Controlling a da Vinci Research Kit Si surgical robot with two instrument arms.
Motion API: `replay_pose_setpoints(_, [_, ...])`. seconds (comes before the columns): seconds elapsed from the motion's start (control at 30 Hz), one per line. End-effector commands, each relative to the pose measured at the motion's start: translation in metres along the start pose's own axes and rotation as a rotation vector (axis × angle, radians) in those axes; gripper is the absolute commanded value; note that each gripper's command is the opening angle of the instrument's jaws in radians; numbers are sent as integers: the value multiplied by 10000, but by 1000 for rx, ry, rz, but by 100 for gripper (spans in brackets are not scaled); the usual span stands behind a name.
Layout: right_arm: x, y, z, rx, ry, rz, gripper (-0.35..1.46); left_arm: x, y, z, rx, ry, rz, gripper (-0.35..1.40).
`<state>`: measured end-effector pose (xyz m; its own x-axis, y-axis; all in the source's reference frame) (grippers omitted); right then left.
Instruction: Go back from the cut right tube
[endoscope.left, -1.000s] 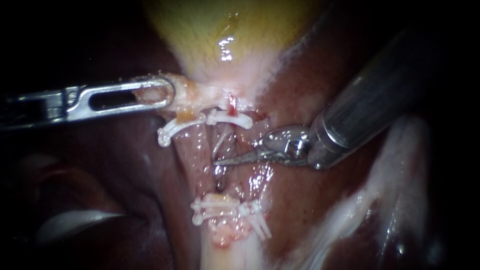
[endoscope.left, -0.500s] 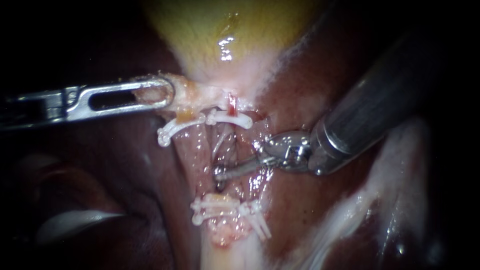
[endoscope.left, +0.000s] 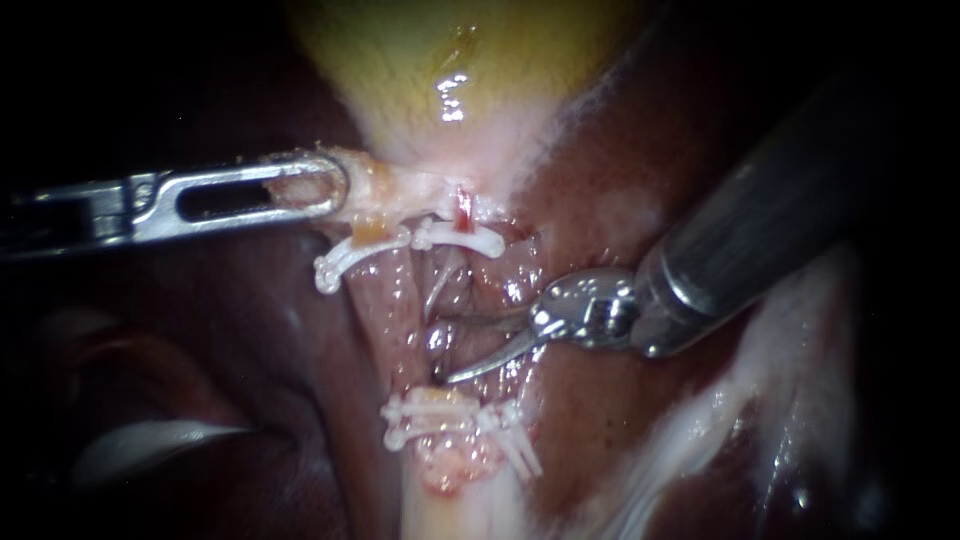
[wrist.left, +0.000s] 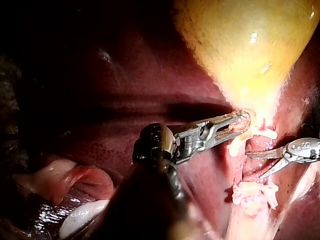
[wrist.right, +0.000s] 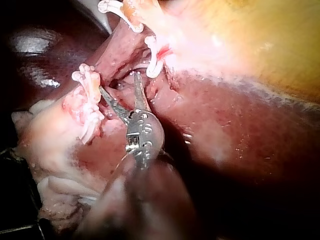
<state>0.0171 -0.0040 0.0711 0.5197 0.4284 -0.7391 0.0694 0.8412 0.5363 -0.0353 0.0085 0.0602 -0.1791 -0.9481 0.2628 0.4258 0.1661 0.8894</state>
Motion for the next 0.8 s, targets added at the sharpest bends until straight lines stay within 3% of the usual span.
replay_pose_setpoints(0.03, [3, -1, -9, -35, -3, -30, 138, 0, 0, 0, 0, 0, 0, -35])
replay_pose_setpoints(0.13, [14, -3, -29, -106, -20, -80, 143, 0, 0, 0, 0, 0, 0, -35])
replay_pose_setpoints(0.4, [26, -12, -81, -192, -65, -162, 143, 0, 1, 1, 0, 0, 0, -35])
replay_pose_setpoints(0.8, [12, -21, -116, -199, -80, -165, 143, 1, 2, 4, 0, -1, 1, -35])
